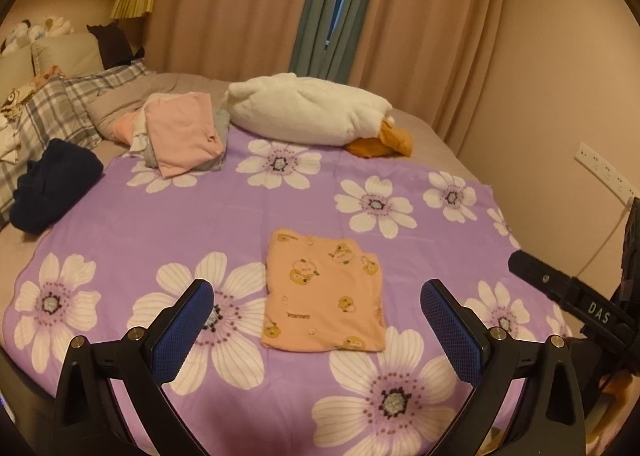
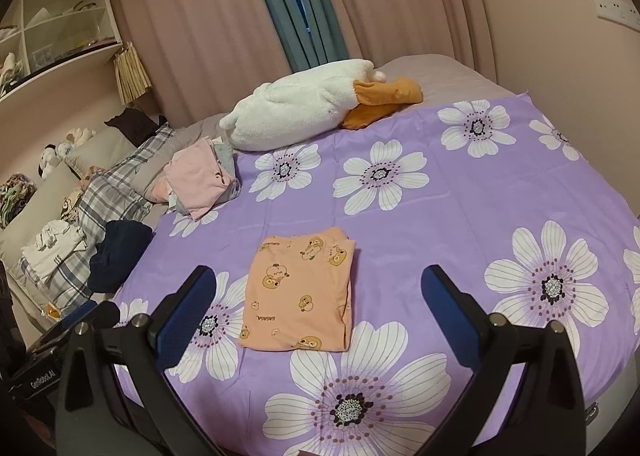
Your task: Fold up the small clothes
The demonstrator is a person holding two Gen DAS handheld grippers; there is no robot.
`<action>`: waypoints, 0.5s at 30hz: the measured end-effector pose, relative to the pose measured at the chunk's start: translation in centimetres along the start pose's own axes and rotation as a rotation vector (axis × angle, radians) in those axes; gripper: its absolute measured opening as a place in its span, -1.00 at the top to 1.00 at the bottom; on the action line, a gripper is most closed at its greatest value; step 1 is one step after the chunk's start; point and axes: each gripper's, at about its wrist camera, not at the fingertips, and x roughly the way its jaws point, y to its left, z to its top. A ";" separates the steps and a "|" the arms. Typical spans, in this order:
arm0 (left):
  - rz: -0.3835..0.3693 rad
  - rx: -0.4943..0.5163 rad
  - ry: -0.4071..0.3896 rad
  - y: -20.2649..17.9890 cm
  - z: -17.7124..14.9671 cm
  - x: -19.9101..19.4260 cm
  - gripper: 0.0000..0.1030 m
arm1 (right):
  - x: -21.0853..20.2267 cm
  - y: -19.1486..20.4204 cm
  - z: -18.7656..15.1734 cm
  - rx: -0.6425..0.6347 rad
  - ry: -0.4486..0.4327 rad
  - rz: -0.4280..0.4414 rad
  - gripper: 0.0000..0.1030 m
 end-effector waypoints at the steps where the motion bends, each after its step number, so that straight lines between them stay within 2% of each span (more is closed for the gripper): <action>1: 0.003 0.005 -0.003 0.0 0.0 -0.1 -0.98 | 0.1 0.1 0.0 -0.006 0.004 -0.003 -0.99; 15: 0.005 0.009 0.006 0.0 0.2 0.1 -0.98 | 0.4 0.2 0.1 -0.029 0.007 -0.041 -0.99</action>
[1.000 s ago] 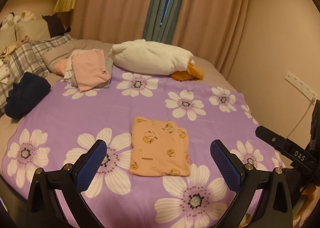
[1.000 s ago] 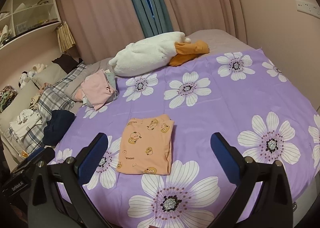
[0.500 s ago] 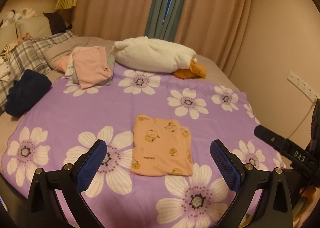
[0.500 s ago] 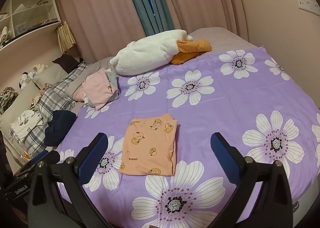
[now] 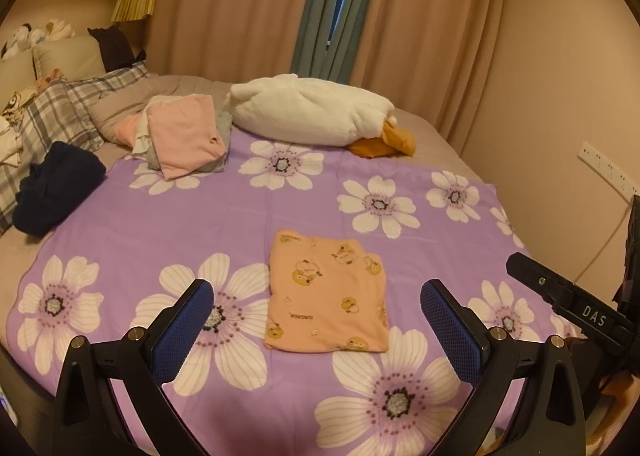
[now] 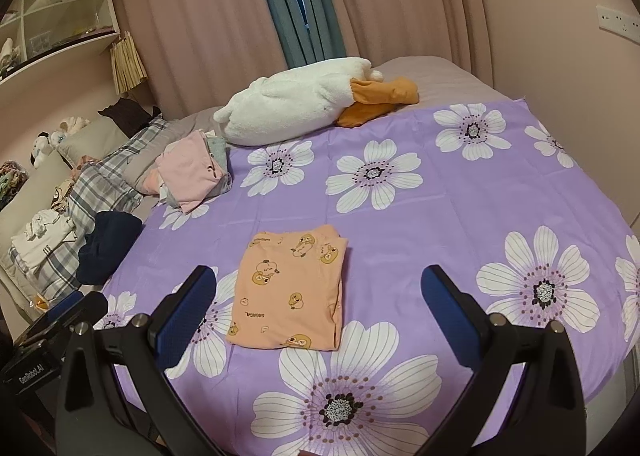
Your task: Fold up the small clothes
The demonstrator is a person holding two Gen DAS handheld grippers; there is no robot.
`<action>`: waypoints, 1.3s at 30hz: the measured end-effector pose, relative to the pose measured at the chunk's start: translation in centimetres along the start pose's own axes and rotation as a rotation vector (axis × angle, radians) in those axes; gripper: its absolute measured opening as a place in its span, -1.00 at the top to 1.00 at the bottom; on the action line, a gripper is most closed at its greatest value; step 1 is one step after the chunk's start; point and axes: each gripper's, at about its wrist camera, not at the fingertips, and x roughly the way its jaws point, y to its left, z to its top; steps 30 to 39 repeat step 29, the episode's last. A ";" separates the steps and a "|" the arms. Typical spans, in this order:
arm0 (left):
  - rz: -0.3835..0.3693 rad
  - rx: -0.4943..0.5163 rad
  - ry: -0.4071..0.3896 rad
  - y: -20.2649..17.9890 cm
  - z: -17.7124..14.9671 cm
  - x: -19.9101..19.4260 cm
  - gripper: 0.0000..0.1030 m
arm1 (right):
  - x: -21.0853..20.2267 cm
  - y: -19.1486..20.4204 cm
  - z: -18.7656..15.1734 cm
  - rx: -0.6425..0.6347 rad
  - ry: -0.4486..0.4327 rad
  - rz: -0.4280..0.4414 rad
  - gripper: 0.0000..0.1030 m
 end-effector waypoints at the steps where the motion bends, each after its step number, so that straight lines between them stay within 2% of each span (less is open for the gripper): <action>1: -0.001 0.001 -0.001 0.0 -0.1 0.0 -0.98 | 0.0 0.0 0.0 0.000 0.000 -0.001 -0.99; 39: -0.002 0.024 -0.011 -0.9 -0.6 0.0 -0.98 | -0.1 0.0 -0.2 -0.013 -0.004 -0.017 -0.99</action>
